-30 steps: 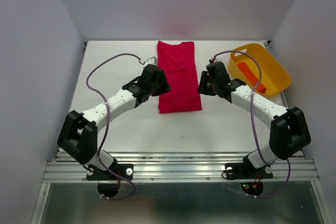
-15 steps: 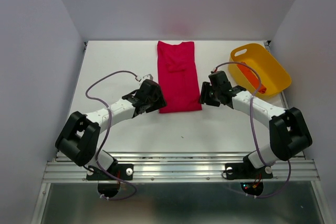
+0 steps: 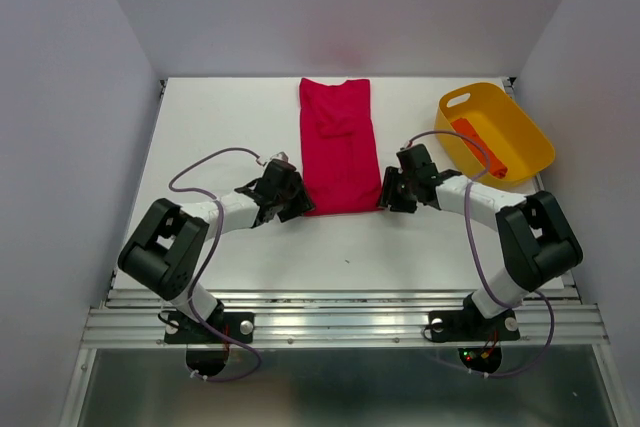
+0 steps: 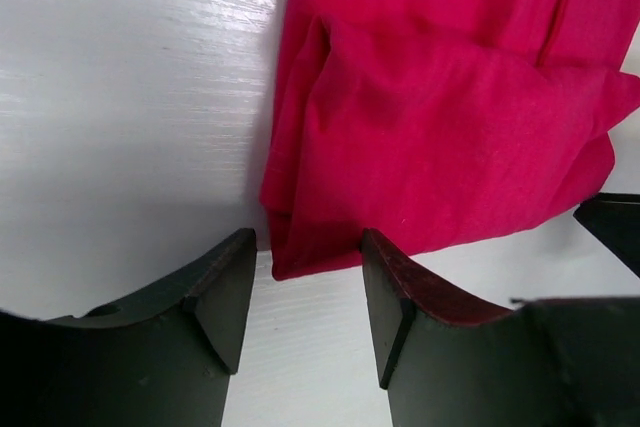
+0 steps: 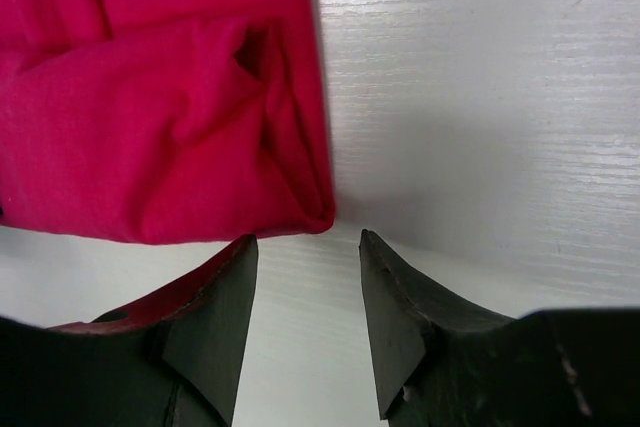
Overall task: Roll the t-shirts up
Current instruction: Roll the T-shirt to the center of the board.
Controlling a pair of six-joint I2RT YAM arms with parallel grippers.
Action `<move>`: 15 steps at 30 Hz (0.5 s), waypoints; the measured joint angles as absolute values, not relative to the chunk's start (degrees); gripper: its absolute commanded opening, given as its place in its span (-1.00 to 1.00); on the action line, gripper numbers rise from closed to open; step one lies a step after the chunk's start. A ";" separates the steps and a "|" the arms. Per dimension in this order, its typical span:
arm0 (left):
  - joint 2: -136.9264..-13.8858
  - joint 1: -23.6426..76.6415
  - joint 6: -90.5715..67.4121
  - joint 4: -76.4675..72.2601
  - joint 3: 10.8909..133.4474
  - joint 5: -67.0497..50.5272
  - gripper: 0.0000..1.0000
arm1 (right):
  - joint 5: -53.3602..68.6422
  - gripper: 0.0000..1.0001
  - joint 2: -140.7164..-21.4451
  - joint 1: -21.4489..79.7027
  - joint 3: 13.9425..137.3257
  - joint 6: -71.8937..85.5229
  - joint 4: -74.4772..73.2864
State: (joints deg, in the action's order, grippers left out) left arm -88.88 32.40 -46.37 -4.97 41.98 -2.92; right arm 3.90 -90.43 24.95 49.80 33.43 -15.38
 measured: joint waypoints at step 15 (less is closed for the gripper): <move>-91.42 32.40 -47.46 -9.67 40.77 -5.43 -0.95 | 5.69 -0.87 -93.21 23.94 47.92 34.24 -9.32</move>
